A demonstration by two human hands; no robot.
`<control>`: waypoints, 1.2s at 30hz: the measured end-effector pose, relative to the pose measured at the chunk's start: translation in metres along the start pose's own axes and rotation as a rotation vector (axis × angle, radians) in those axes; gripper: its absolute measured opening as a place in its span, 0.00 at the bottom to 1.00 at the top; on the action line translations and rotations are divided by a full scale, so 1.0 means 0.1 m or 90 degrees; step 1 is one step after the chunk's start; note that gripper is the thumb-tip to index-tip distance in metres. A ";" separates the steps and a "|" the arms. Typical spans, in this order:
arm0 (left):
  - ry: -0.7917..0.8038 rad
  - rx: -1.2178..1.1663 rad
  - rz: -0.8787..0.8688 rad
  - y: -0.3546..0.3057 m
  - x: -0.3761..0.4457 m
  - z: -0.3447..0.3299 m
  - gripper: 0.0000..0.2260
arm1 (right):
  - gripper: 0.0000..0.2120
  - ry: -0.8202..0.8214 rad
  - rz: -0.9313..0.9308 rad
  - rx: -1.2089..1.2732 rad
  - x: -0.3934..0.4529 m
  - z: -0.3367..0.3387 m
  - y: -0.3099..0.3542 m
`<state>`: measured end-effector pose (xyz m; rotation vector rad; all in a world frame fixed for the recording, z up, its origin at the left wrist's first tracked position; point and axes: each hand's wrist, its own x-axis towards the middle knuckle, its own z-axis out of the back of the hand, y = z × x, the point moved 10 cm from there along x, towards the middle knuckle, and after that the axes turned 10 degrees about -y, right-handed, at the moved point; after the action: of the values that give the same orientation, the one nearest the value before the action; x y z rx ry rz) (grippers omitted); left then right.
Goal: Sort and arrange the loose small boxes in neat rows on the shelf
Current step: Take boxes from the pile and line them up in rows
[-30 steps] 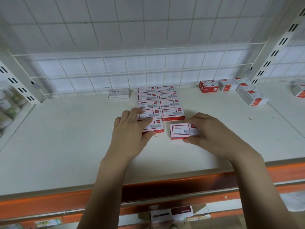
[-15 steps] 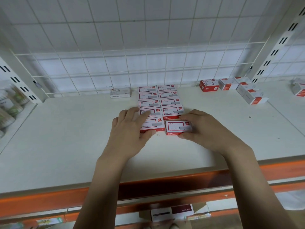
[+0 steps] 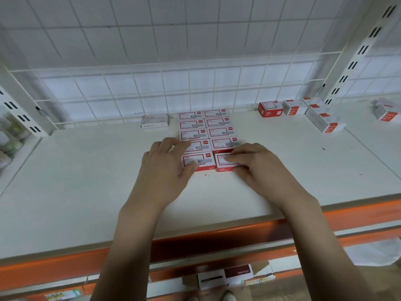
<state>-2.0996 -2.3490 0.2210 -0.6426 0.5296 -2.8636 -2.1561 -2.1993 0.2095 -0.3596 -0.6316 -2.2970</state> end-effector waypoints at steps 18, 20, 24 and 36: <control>0.030 -0.039 -0.118 -0.51 0.20 -0.21 0.21 | 0.19 -0.022 -0.132 -0.036 -0.26 0.29 -0.25; 0.025 -0.052 -0.146 -0.73 0.22 -0.29 0.20 | 0.18 -0.028 -0.158 -0.061 -0.36 0.43 -0.43; 0.028 -0.061 -0.191 -1.23 0.23 -0.49 0.19 | 0.19 -0.047 -0.189 -0.079 -0.58 0.74 -0.83; 0.067 -0.059 -0.210 -3.27 0.17 -1.37 0.22 | 0.19 -0.054 -0.254 -0.101 -1.55 1.97 -2.55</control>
<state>-2.2001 -2.0083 0.2337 -0.6517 0.6279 -3.2127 -2.2126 -1.8467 0.2243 -0.4393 -0.6072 -2.7348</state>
